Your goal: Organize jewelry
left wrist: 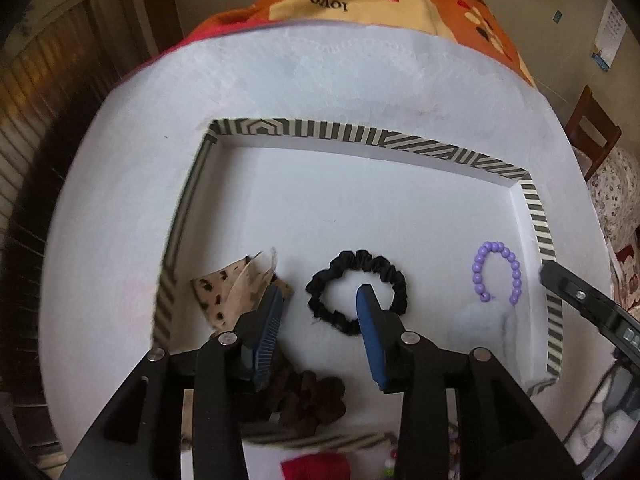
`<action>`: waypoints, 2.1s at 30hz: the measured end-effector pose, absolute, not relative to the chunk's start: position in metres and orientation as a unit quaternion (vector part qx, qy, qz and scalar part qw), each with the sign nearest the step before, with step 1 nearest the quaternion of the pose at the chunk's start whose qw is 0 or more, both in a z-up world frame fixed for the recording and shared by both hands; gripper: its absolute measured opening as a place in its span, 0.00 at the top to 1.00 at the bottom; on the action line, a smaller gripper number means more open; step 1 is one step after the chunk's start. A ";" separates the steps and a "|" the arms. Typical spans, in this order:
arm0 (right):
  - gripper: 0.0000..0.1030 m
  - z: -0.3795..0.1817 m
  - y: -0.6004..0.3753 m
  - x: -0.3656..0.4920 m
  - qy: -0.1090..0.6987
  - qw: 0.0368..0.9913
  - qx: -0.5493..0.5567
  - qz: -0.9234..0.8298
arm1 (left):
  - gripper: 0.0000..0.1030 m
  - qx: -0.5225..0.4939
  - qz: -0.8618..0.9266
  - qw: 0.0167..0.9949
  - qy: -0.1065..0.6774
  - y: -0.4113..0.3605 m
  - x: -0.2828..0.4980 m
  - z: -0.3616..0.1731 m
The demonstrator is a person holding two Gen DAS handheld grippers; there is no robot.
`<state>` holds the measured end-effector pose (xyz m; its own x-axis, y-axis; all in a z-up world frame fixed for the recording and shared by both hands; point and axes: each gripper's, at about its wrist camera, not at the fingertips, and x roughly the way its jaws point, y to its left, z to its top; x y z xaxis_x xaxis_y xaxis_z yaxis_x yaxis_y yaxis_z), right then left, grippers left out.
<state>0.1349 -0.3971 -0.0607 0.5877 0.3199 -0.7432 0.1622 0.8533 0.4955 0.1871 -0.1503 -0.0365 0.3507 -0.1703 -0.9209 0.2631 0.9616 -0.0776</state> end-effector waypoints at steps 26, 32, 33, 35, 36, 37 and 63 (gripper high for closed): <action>0.49 -0.020 -0.337 -0.038 0.451 0.879 0.144 0.061 | 0.85 0.010 -0.091 0.846 0.525 -0.069 0.034 0.011; 0.47 -0.017 -0.330 -0.053 0.449 0.880 0.134 0.071 | 0.85 0.005 -0.074 0.847 0.526 -0.063 0.010 0.008; 0.47 -0.017 -0.329 -0.055 0.449 0.881 0.129 0.072 | 0.85 0.004 -0.074 0.848 0.525 -0.062 0.007 0.008; 0.45 -0.016 -0.326 -0.056 0.451 0.881 0.125 0.073 | 0.85 0.004 -0.073 0.848 0.525 -0.062 0.003 0.008; 0.45 -0.016 -0.326 -0.058 0.451 0.881 0.124 0.074 | 0.85 0.003 -0.073 0.848 0.525 -0.063 0.002 0.008; 0.45 -0.016 -0.325 -0.059 0.451 0.880 0.125 0.077 | 0.85 0.002 -0.073 0.848 0.526 -0.063 0.001 0.009; 0.42 -0.043 -0.339 -0.065 0.483 0.863 0.131 0.070 | 0.85 -0.028 -0.083 0.824 0.559 -0.079 0.009 -0.007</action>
